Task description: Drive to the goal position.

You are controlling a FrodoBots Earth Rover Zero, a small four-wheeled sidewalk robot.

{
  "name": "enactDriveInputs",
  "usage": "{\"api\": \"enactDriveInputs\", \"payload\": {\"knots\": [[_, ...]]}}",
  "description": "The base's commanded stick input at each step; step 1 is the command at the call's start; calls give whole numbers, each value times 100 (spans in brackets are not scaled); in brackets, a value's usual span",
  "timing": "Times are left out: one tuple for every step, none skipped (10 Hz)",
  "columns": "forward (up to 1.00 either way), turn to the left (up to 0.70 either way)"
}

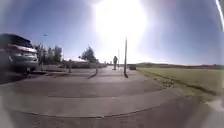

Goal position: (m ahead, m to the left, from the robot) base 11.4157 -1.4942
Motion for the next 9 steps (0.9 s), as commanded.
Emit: {"api": "enactDriveInputs", "payload": {"knots": [[100, 0], [100, 0], [100, 0], [100, 0], [100, 0], [100, 0], [100, 0], [100, 0], [100, 0]]}}
